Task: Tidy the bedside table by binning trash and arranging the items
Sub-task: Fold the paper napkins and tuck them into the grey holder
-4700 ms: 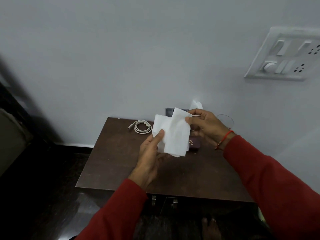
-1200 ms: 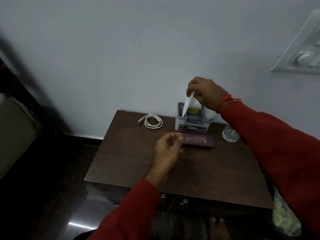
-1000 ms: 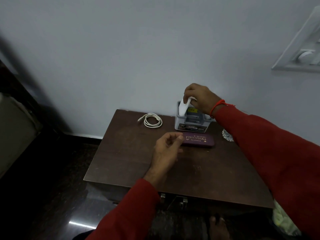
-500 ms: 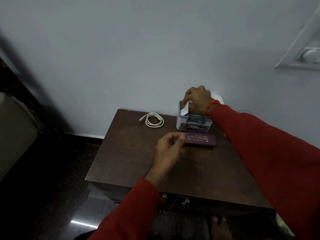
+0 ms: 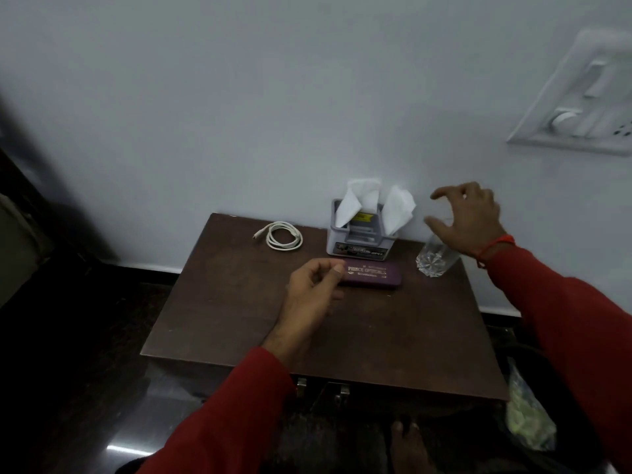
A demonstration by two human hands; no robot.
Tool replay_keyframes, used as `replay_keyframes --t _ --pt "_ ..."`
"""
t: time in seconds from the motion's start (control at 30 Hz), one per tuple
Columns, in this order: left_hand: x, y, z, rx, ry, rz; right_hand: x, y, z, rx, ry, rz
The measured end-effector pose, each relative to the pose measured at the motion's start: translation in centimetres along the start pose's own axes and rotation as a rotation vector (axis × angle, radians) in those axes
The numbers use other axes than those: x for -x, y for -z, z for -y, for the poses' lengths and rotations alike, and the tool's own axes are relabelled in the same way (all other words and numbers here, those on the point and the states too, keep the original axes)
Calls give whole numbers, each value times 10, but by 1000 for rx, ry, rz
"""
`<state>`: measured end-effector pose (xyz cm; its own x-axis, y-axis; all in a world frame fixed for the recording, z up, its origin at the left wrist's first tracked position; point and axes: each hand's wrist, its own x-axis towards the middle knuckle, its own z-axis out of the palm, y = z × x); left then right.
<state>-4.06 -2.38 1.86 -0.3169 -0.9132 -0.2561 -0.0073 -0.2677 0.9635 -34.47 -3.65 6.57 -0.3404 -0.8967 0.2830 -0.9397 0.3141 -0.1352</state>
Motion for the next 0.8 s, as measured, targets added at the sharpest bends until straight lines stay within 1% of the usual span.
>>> replay_keyframes --t 0.07,0.1,0.17,0.27,0.37,0.53,0.8 --pt "2 -3 0 -4 0 3 15 -5 -19 78 -96 155" --pt "2 -5 0 -9 0 8 20 -9 -27 78 -147 216" --pt "4 -10 1 -28 5 20 24 -17 -40 -29 -236 266" --pt "6 -17 3 -51 13 31 24 -22 -43 -316 -292 199" --pt "6 -23 6 -72 15 43 29 -25 -36 -461 -316 134" --pt "3 -26 10 -97 24 50 34 -36 -31 -530 -383 23" --pt "-2 -31 14 -123 44 54 14 -45 -25 -559 -397 17"
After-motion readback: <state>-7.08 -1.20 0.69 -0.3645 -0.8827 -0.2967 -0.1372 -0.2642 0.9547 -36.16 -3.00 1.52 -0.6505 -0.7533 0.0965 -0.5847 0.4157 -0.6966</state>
